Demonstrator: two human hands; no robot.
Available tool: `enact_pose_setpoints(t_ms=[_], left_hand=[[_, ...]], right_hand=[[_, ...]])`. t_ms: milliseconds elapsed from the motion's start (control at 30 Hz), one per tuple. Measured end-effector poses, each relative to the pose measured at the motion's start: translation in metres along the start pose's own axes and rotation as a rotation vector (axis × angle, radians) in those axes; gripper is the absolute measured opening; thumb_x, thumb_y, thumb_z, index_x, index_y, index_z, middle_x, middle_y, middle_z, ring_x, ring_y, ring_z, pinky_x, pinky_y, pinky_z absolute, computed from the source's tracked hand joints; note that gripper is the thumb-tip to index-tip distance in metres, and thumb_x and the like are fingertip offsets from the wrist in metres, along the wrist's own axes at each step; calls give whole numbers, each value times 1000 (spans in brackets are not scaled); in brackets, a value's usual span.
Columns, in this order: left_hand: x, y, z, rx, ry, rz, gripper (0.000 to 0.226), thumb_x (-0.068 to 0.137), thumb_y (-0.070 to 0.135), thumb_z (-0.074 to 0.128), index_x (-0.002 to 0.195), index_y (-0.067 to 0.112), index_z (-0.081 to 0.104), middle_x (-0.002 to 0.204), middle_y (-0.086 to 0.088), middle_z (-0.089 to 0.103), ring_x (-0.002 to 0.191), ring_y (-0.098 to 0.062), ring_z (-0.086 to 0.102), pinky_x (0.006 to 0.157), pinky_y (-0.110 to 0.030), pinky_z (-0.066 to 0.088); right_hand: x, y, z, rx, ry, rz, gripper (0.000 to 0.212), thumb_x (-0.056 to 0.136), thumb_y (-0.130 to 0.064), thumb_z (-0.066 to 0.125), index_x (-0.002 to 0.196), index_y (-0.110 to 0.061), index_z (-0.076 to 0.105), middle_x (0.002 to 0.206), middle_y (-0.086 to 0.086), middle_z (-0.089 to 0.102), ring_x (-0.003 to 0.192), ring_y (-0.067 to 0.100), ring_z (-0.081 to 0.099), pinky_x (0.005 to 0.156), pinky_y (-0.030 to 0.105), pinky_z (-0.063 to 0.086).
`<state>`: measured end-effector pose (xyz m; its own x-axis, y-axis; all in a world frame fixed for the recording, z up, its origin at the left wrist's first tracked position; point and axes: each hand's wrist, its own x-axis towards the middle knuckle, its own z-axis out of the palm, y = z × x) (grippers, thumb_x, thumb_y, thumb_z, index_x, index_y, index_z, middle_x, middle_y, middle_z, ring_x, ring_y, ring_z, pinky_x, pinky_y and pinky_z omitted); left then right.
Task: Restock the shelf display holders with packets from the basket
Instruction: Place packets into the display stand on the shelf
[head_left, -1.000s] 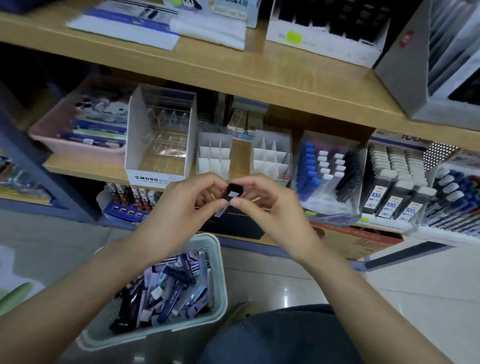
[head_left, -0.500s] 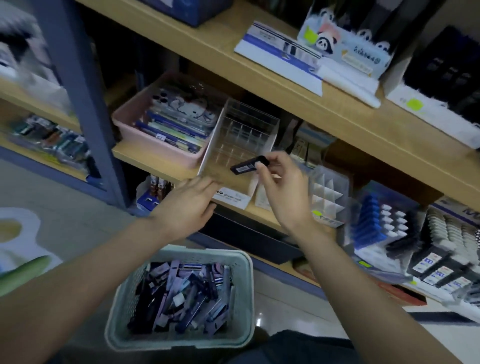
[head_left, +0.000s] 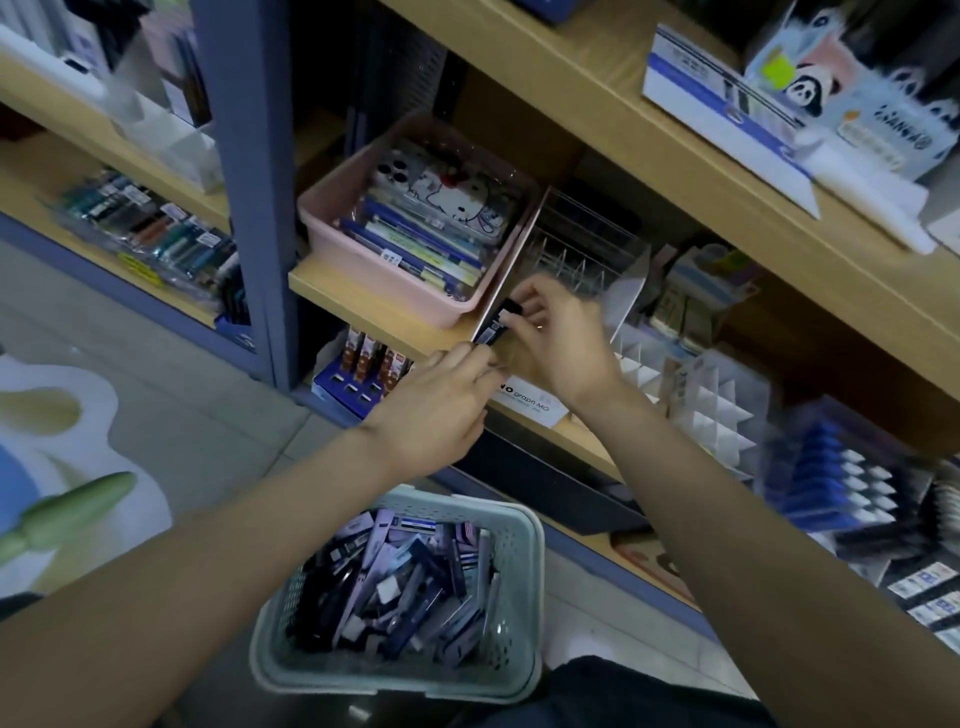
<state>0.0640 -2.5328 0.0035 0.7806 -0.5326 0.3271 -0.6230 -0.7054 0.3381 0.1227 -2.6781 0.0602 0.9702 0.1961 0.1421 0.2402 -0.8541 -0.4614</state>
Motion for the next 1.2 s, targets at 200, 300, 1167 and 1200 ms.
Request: enact_pose_setpoints(t_ms=[200,300,1167,1200], left_hand=[[-1,-1,1,-4,-2,-11,46,71,6,69,116,3,58,110,-11,55,101,-27,53,84,-38,48],[-1,-2,0,3,-38,-6,49,78,9,63,126,6,53,119,-9,51,109,-25,46,91,-37,42],[-155,12,139,-319,-710,-625,48,94,30,49,138,16,36,139,-6,42,120,-25,46,95,-30,38],[-156,12,148,-382,-732,-663,48,94,29,51,138,15,36,138,-7,42,118,-26,47,94,-30,39]], right_hand=[[1,-10,8,-258,42,-83,18,90,-20,58,105,-11,57,99,6,62,84,23,60,67,37,51],[-2,-13,11,-295,85,-86,23,89,-20,59,109,-9,56,115,10,53,89,28,59,66,38,50],[-221,109,178,88,-617,512,59,93,-30,56,143,-11,31,142,9,41,124,24,44,103,33,37],[-221,110,183,103,-629,519,56,92,-30,58,140,-12,36,140,10,43,123,25,46,102,36,39]])
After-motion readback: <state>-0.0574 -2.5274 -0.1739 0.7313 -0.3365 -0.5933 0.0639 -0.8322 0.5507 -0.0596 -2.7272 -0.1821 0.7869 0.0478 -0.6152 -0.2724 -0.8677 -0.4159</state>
